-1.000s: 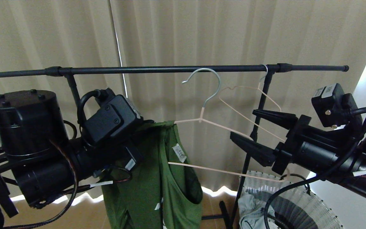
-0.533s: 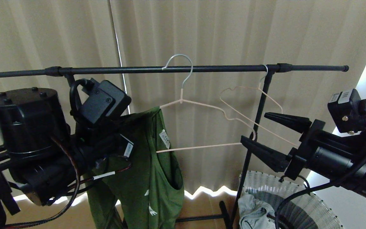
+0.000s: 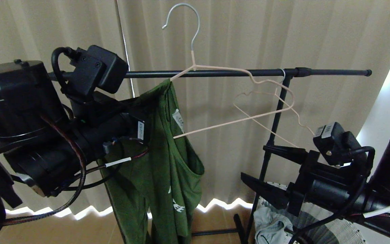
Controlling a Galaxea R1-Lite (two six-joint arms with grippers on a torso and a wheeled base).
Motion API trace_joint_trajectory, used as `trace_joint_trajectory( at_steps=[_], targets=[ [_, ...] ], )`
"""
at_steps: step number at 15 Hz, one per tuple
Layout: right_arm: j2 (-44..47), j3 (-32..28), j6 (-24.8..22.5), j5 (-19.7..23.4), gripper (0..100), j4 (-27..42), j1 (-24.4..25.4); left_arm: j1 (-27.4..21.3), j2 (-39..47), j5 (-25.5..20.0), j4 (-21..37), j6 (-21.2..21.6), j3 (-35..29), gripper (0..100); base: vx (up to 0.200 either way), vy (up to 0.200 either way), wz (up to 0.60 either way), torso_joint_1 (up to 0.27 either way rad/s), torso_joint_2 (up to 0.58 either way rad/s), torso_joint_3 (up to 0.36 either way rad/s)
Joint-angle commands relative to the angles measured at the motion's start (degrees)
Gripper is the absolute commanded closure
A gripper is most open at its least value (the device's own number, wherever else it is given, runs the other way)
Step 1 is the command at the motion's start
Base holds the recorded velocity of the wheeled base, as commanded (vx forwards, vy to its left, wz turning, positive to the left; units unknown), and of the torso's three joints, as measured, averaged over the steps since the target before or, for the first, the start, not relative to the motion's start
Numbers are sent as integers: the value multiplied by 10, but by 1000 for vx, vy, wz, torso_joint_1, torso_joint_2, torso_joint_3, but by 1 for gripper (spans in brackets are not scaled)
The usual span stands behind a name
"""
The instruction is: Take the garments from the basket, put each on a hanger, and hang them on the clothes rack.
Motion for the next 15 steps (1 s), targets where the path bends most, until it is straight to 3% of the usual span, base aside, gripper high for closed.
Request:
trace_joint_trajectory(
  at_steps=[1,6,15],
  targets=[
    [35,-7,-1,0,0,-4,3,-11,1,-1,-16,-2,-1,100,0,0,0,0,0,0],
    [137,-53,-2,-44,0,-83,29,-33,7,-2,-30,-1,-2,100,0,0,0,0,0,0],
    [196,-80,-3,-69,0,-88,52,-49,7,-1,-47,-1,1,100,0,0,0,0,0,0]
  ],
)
